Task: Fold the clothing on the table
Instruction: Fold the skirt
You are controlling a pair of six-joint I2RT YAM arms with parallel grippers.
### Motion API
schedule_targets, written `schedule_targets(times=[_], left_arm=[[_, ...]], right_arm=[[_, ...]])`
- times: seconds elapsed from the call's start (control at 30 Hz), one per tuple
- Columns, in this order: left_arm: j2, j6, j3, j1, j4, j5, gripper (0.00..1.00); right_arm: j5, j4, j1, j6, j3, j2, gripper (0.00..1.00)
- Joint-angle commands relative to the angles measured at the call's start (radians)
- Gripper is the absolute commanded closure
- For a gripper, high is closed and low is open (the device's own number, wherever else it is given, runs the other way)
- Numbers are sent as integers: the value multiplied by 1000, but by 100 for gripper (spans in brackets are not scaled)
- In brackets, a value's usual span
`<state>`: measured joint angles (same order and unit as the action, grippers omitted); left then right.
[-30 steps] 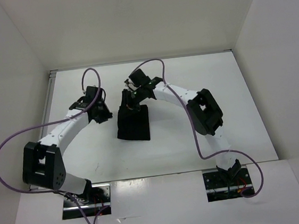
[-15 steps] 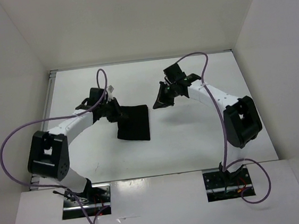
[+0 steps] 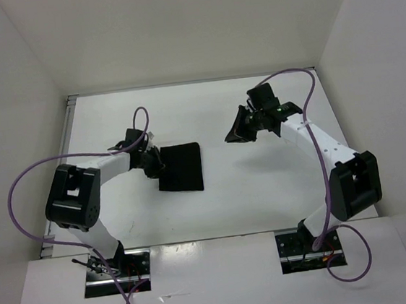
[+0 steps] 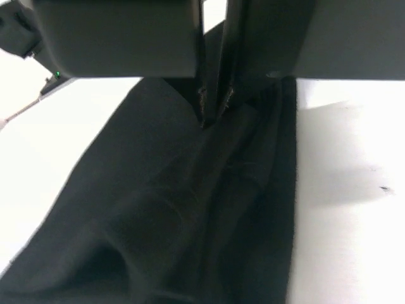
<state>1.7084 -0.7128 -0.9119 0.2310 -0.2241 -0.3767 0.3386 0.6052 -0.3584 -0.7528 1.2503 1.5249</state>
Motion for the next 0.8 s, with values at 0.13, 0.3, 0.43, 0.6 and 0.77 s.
schedule_targets(times=[0.13,0.3,0.43,0.6,0.77], left_arm=[[-367,72,-65,-1,-81,-78,31],[-601,46,4,-1,-170,1,26],[-726,-26,151,-1,-182,-28,25],[-875,-27,191,-36,-285,47,25],[-954,-36,171,-36,-330,101,19]], right_arm=[[-10,11,30,6,-93,-167,59],[-59,11,30,-40,-250,-278,54],[-69,37,30,-49,-339,-322,54],[-92,50,30,-69,-397,-411,52],[-92,61,30,-60,-422,-422,48]])
